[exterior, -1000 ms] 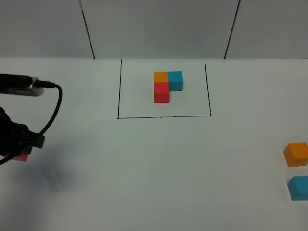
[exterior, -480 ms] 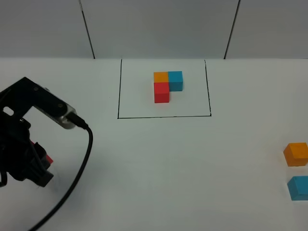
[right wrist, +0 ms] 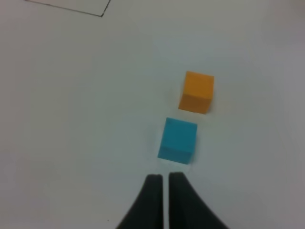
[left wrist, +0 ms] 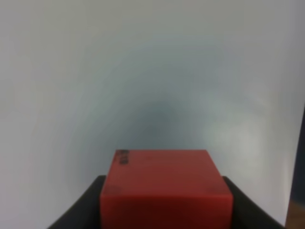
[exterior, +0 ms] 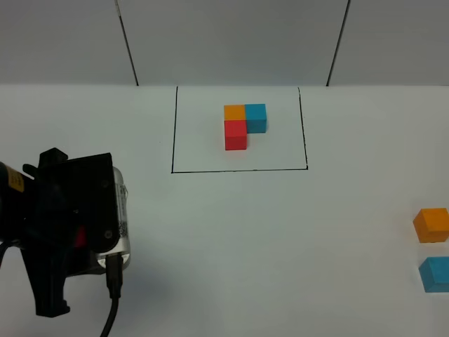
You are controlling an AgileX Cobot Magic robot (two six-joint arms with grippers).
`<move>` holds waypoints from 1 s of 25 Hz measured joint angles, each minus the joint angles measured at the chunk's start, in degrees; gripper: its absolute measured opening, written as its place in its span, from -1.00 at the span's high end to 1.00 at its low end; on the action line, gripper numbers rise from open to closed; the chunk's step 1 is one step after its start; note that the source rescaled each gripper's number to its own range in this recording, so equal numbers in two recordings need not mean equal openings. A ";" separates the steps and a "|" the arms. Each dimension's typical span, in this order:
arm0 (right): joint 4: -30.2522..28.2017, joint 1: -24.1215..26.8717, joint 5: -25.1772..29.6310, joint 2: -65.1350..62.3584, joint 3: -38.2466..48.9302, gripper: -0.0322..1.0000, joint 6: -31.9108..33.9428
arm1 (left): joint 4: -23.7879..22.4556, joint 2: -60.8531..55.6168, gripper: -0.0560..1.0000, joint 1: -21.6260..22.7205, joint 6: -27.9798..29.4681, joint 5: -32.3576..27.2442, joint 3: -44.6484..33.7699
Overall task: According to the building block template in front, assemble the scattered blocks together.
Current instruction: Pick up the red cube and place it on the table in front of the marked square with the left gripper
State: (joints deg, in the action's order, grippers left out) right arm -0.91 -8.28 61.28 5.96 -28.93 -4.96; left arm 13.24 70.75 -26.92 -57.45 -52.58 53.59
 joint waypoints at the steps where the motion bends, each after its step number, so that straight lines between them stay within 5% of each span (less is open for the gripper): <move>1: 0.00 0.00 0.00 0.00 0.00 0.93 0.00 | 0.07 0.11 -0.21 0.00 0.25 1.29 0.00; 14: 0.00 0.00 0.00 0.00 0.00 0.93 0.00 | -3.67 14.99 -0.21 -3.84 6.27 11.21 0.79; 25: 0.00 0.00 0.00 0.00 0.00 0.93 0.00 | -6.06 30.99 -0.21 -5.89 6.27 11.42 15.31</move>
State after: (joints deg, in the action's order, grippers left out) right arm -0.91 -8.28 61.28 5.96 -28.93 -4.96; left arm 7.17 101.74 -32.81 -51.18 -41.16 68.90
